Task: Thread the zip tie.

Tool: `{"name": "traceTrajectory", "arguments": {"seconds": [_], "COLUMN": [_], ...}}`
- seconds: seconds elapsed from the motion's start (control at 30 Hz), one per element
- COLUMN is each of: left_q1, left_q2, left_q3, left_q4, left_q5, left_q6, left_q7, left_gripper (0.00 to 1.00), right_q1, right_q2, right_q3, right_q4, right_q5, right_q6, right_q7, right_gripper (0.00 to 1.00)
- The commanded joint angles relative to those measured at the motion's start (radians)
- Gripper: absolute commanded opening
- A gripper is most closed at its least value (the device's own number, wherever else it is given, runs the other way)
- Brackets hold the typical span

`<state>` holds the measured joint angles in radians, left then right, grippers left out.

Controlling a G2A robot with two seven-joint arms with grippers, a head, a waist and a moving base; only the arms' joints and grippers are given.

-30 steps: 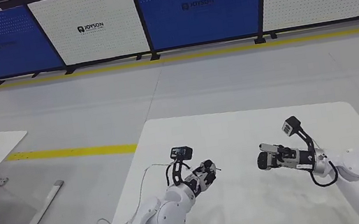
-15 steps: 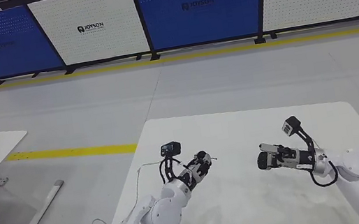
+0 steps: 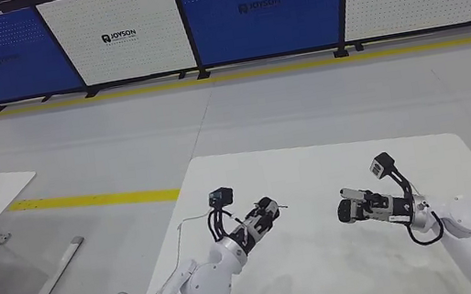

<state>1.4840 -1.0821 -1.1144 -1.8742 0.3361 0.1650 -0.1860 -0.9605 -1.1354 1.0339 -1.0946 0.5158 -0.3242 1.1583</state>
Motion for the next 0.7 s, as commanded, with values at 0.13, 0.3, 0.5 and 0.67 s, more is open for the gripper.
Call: {"name": "traceTrajectory", "arguments": {"seconds": [0.13, 0.3, 0.5, 0.67], "left_q1": [-0.03, -0.03, -0.027, -0.044], "left_q2": [-0.013, -0.013, -0.017, -0.024], "left_q3": [0.081, 0.081, 0.083, 0.094], "left_q4": [0.039, 0.039, 0.049, 0.09], "left_q5": [0.141, 0.141, 0.095, -0.025], "left_q6": [0.077, 0.077, 0.059, -0.104], "left_q7": [0.037, 0.037, 0.042, -0.018], "left_gripper": [0.0, 0.0, 0.0, 0.0], "right_q1": [0.0, 0.0, 0.0, 0.0], "right_q2": [0.0, 0.0, 0.0, 0.0], "right_q3": [0.0, 0.0, 0.0, 0.0], "right_q4": [0.0, 0.0, 0.0, 0.0], "right_q5": [0.0, 0.0, 0.0, 0.0], "right_q6": [0.0, 0.0, 0.0, 0.0], "right_q7": [0.0, 0.0, 0.0, 0.0], "right_gripper": [1.0, 1.0, 1.0, 1.0]}}
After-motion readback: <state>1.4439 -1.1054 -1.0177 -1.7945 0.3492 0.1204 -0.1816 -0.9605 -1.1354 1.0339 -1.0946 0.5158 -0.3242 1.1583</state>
